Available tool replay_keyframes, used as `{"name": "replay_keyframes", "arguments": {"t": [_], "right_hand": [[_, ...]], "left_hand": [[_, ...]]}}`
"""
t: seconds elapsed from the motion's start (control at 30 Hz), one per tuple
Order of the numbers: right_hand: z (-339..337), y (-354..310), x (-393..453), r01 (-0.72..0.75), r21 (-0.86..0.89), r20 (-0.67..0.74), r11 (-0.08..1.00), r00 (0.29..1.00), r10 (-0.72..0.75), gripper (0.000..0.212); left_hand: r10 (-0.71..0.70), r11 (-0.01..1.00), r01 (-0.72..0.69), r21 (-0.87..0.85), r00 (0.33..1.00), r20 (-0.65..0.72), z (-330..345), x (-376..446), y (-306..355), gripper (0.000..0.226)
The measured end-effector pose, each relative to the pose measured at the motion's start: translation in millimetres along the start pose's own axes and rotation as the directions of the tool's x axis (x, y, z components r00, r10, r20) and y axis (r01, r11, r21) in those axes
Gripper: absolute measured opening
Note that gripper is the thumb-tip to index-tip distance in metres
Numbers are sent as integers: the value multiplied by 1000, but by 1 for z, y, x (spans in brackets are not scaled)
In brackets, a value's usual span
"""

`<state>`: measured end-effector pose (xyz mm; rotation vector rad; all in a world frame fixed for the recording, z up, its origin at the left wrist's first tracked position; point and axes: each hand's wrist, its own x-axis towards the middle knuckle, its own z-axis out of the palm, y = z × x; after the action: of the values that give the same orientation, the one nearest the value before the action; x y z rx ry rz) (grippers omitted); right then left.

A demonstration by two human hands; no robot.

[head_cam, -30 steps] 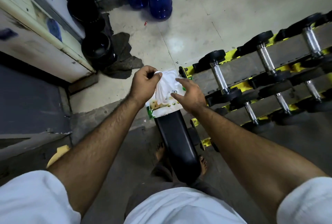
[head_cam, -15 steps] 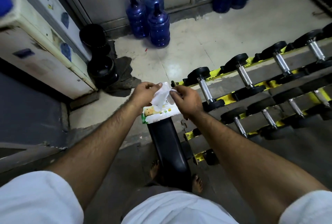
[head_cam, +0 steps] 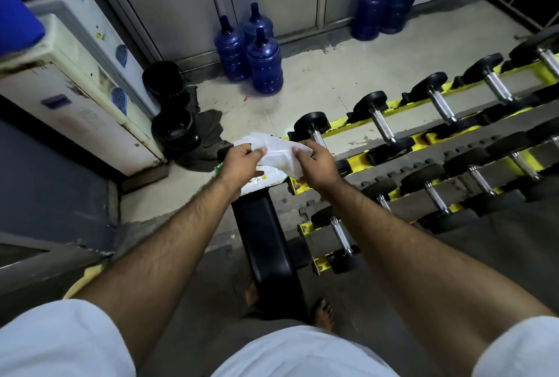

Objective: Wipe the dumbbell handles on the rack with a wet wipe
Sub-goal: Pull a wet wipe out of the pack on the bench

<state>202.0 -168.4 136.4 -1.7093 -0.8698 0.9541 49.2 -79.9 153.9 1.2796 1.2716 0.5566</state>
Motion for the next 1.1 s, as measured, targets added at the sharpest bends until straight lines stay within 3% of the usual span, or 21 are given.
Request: {"name": "replay_keyframes", "arguments": {"t": [0.1, 0.17, 0.23, 0.33, 0.43, 0.53, 0.8, 0.97, 1.1], "right_hand": [[-11, -6, -16, -127, 240, 59, 962, 991, 116, 18], [-16, -9, -24, -220, 326, 117, 920, 974, 191, 25], [-17, -9, -29, -275, 350, 162, 895, 959, 232, 32], [-18, -4, -37, -273, 344, 172, 898, 959, 226, 29], [-19, -6, -44, -273, 349, 119, 897, 962, 246, 25], [-20, -10, -56, -276, 350, 97, 895, 961, 258, 14], [-5, -6, -88, -316, 416, 64, 853, 945, 320, 25], [7, 1, -107, -319, 455, -17, 831, 930, 366, 11], [10, 4, -124, -308, 441, -86, 843, 921, 381, 10]], "left_hand": [[-82, 992, 81, -94, 997, -6, 7, -10, 7, 12], [-98, 990, 98, -100, 995, 5, 12, -17, 9, 9], [-126, 985, 127, -119, 992, 18, 15, -25, 8, 12], [-142, 971, 164, -171, 980, 138, 14, -36, 7, 36], [-48, 989, 79, -125, 972, 231, 10, -41, -1, 38], [-44, 997, 54, -60, 987, 155, 8, -43, -7, 32], [-12, 997, 17, -76, 998, 63, -2, -61, -27, 12], [154, 981, -145, 129, 986, -64, 11, -81, -36, 13], [345, 866, -274, 418, 933, -103, 28, -103, -37, 28]]}}
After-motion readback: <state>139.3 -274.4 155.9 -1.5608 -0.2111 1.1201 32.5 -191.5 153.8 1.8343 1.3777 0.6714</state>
